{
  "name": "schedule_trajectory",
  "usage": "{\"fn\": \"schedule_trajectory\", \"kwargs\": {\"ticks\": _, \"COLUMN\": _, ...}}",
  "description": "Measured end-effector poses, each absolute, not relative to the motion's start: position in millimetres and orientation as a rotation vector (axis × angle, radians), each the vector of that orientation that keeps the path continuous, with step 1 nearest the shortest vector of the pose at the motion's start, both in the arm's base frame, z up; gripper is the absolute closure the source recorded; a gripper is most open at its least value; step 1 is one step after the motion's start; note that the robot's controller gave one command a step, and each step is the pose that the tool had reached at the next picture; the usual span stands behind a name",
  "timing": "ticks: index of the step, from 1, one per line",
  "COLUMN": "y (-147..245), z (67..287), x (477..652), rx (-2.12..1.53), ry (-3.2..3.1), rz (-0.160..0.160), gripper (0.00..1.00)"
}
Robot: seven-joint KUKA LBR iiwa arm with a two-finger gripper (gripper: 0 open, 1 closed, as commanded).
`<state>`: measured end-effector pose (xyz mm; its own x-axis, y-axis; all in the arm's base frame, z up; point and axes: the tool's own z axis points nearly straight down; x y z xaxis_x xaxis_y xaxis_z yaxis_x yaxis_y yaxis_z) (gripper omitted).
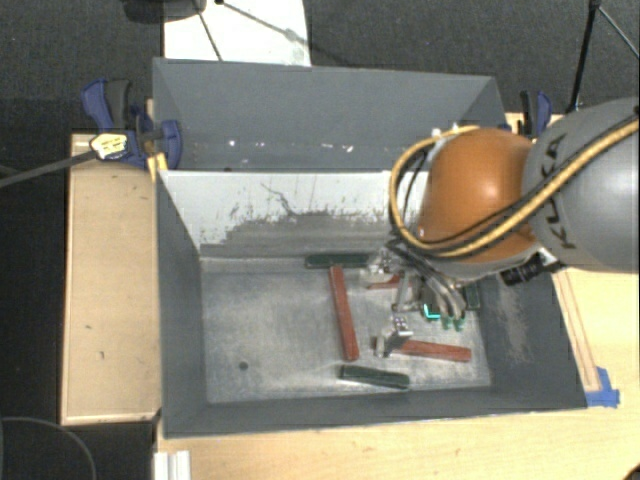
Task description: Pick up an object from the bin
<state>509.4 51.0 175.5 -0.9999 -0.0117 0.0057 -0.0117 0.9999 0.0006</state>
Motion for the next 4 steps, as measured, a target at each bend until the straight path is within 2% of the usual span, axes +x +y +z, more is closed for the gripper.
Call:
{"fn": "schedule_trajectory", "kwargs": {"ticks": 1, "y": 50.8, "z": 179.2, "x": 511.3, "rx": 0.016, "ry": -3.144, "rz": -0.002, "gripper": 0.00}}
{"fn": "schedule_trajectory", "kwargs": {"ticks": 2, "y": 3.8, "z": 76.2, "x": 479.0, "rx": 0.070, "ry": -3.134, "rz": -0.005, "gripper": 1.00}}
{"fn": "schedule_trajectory", "kwargs": {"ticks": 3, "y": 3.8, "z": 76.2, "x": 479.0, "rx": 0.068, "ry": -3.135, "rz": -0.005, "gripper": 1.00}}
{"fn": "schedule_trajectory", "kwargs": {"ticks": 4, "y": -21.9, "z": 279.4, "x": 513.2, "rx": 0.129, "ry": -3.139, "rz": -0.001, "gripper": 1.00}}
